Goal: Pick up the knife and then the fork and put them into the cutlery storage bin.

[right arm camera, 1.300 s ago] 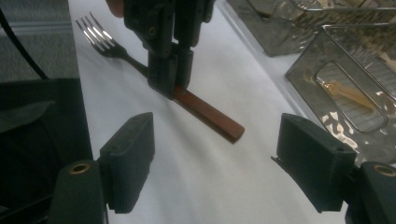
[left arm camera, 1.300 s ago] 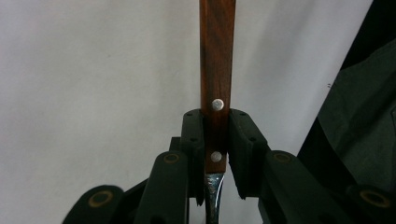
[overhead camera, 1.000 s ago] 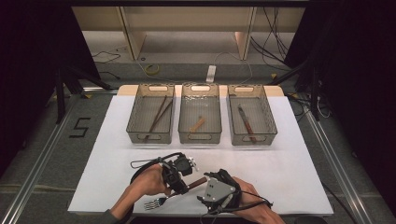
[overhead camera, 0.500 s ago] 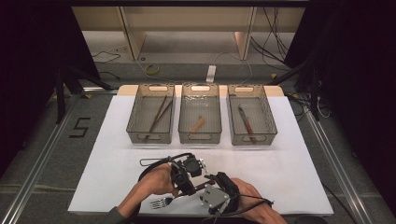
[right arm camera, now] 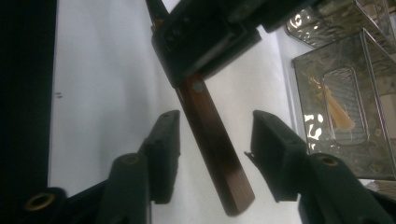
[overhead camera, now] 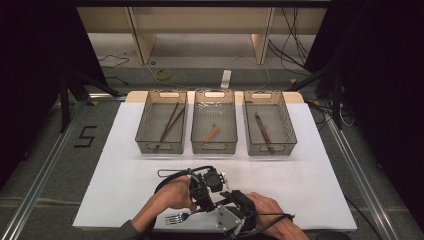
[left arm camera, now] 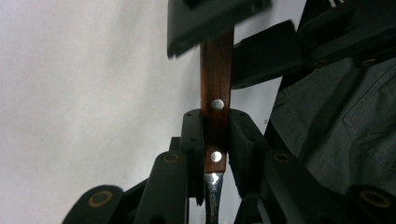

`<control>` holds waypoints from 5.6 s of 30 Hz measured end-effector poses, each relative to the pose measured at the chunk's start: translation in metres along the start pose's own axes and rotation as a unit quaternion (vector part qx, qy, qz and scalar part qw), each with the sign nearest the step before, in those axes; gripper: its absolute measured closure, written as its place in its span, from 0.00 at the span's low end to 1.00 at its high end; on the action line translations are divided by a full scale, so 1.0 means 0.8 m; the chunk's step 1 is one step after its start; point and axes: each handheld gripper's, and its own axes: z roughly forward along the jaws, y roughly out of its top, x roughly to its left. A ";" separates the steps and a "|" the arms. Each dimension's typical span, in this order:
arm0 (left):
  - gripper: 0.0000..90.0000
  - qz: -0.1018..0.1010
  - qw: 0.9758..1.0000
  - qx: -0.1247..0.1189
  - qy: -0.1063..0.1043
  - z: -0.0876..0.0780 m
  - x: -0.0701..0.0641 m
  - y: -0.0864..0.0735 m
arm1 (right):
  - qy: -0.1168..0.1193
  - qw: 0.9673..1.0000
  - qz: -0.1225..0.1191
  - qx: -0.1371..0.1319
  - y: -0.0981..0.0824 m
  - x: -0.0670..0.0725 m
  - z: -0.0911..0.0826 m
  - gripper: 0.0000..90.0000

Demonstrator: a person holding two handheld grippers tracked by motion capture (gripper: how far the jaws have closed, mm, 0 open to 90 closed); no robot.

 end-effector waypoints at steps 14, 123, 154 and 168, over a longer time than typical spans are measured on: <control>0.85 0.000 1.000 -0.002 -0.009 0.002 -0.002 0.005 | -0.011 0.998 -0.058 0.003 0.000 0.011 -0.001 0.79; 0.18 -0.203 0.883 -0.397 0.145 -0.055 0.056 -0.173 | -0.052 0.825 0.549 0.121 -0.191 -0.276 0.050 0.55; 0.17 -0.203 0.876 -0.422 0.117 -0.053 0.054 -0.176 | -0.009 0.839 0.521 -0.158 -0.138 -0.137 -0.064 0.31; 0.17 -0.205 0.872 -0.431 0.111 -0.055 0.051 -0.181 | -0.008 0.833 0.523 -0.183 -0.138 -0.088 -0.064 0.28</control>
